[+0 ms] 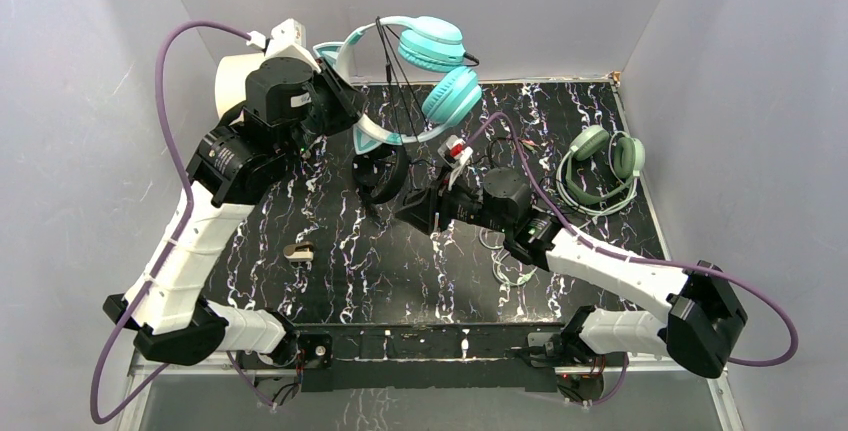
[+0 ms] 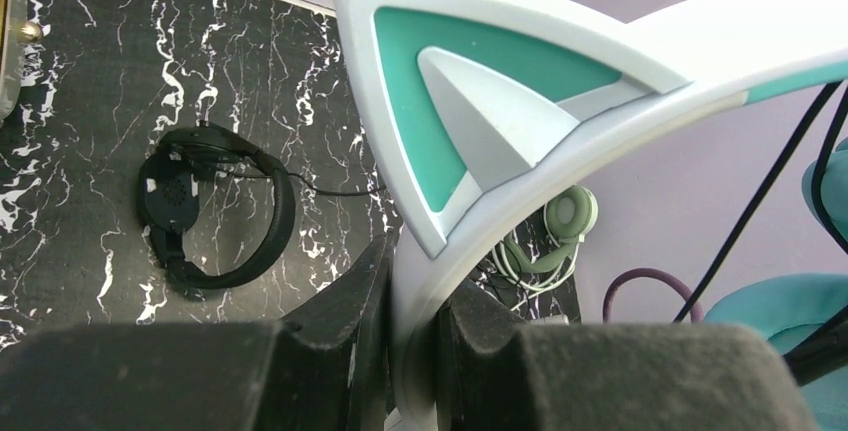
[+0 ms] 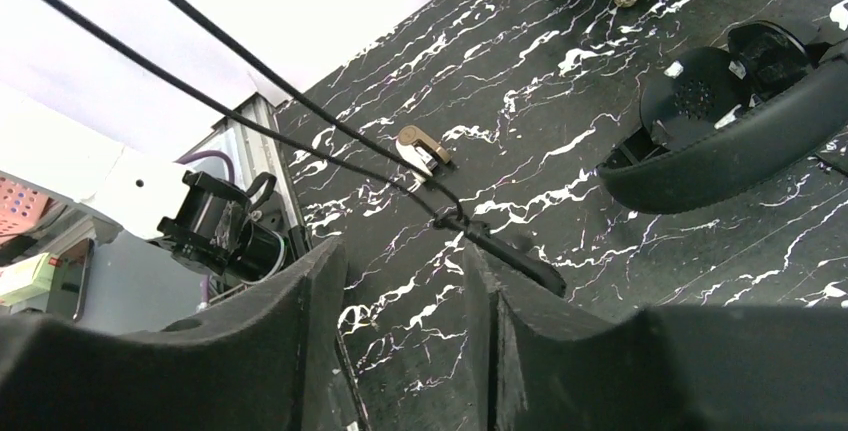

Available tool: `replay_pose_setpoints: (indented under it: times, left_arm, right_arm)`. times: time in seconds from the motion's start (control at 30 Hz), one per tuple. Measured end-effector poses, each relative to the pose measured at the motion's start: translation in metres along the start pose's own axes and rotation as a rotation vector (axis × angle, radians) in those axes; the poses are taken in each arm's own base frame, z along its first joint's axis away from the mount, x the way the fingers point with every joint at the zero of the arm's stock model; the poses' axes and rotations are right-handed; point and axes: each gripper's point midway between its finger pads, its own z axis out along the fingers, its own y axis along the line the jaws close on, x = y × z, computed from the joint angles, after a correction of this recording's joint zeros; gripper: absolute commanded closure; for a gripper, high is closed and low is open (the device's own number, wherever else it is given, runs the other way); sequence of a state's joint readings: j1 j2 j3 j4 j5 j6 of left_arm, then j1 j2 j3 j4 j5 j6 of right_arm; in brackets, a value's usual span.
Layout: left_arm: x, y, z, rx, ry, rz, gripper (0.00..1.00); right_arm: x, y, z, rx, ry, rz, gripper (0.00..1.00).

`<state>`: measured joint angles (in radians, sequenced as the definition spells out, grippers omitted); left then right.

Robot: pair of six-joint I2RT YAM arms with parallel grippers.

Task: Wrap the headphones
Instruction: Wrap the headphones cable around the headphones.

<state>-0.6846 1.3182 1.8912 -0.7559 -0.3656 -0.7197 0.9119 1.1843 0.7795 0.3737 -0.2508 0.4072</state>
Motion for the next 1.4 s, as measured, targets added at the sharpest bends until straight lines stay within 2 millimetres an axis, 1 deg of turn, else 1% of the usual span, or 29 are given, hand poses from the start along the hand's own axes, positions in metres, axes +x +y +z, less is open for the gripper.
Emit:
replay_pose_setpoints:
  times: [0.17,0.27,0.43,0.5,0.57,0.63,0.7,0.77,0.83,0.97,1.07,1.23,1.4]
  left_arm:
    - [0.002,0.003,-0.001,-0.014,0.007,0.003,1.0]
    - [0.002,0.005,-0.002,-0.023,0.008,0.006,1.0]
    - [0.0,0.007,-0.002,-0.033,0.002,0.007,1.0]
    - [0.001,0.009,-0.002,-0.039,0.004,0.009,1.0]
    - [0.002,0.01,-0.003,-0.045,0.006,0.011,1.0]
    - [0.003,0.012,-0.003,-0.051,0.011,0.013,1.0]
    - [0.004,0.013,-0.004,-0.056,0.016,0.016,1.0]
    - [0.003,0.013,-0.005,-0.059,0.015,0.016,1.0]
    - [0.002,0.013,-0.006,-0.059,0.014,0.014,1.0]
    - [0.0,0.013,-0.008,-0.057,0.011,0.012,1.0]
    - [-0.002,0.011,-0.01,-0.052,0.007,0.009,1.0]
    - [-0.002,0.011,-0.01,-0.052,0.007,0.01,1.0]
    - [-0.002,0.011,-0.01,-0.051,0.007,0.01,1.0]
  right_arm:
    - [-0.001,0.001,-0.004,0.002,0.002,-0.01,0.34]
    - [-0.005,0.005,-0.016,0.013,0.001,-0.028,0.31]
    - [-0.02,0.015,-0.04,0.016,-0.031,-0.066,0.25]
    - [-0.023,0.017,-0.045,0.014,-0.037,-0.082,0.22]
    - [-0.019,0.015,-0.045,0.02,-0.015,-0.098,0.19]
    - [-0.014,0.012,-0.04,0.025,0.026,-0.114,0.16]
    - [-0.012,0.009,-0.033,0.022,0.058,-0.134,0.15]
    - [-0.009,0.008,-0.028,0.008,0.076,-0.155,0.16]
    - [-0.006,0.006,-0.025,0.0,0.084,-0.173,0.2]
    - [-0.014,0.003,-0.019,-0.011,0.052,-0.196,0.27]
    - [-0.021,-0.003,-0.015,-0.006,0.02,-0.201,0.3]
    - [-0.025,-0.012,-0.009,-0.001,-0.004,-0.194,0.35]
    - [-0.02,-0.016,-0.006,-0.024,-0.003,-0.176,0.37]
